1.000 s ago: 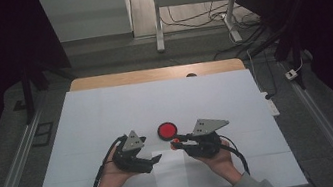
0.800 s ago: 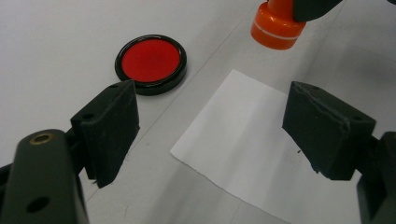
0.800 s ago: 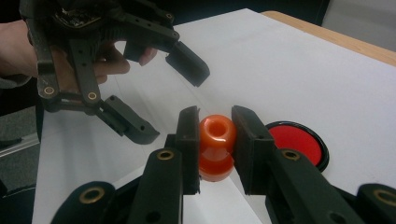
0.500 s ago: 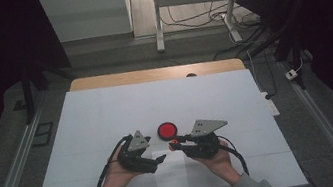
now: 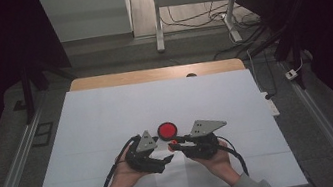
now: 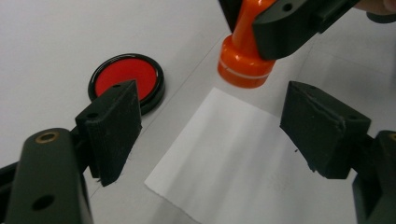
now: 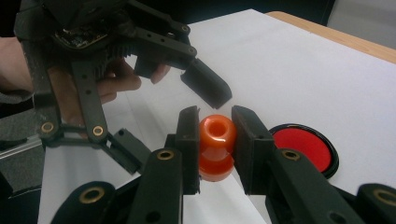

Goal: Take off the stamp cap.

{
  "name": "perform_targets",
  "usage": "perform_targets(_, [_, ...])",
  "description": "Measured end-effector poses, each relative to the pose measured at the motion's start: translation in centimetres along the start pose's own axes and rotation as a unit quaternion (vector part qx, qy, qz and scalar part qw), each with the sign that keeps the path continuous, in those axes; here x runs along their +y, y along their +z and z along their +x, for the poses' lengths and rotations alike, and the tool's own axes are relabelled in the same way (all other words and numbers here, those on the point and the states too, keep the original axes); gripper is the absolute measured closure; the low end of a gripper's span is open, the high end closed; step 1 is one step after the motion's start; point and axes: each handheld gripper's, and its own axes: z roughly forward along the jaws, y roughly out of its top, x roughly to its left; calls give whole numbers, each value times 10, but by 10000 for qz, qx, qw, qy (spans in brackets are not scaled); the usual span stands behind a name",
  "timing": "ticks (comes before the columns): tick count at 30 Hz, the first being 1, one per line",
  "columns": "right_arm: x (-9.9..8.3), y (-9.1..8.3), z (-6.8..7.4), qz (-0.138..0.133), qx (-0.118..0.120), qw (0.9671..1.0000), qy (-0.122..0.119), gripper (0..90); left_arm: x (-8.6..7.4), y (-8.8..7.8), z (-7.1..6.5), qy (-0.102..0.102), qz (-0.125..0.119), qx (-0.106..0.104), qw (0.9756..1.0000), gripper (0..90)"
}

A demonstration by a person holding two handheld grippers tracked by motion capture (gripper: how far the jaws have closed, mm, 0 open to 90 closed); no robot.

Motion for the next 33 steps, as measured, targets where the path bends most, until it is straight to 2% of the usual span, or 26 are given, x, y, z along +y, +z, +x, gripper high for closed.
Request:
perform_targets(11, [0,1,0,21,5,10000,-6,718,5,7,-3,54,-26,-23,10000,243])
perform_targets(24, [0,1,0,-1,3,10000,3,718,6,13,-5,189,-23,-123,9997,416])
perform_targets(33, [0,1,0,-37,35,10000,29,718,7,15,-6,270,-58,-127,9995,491])
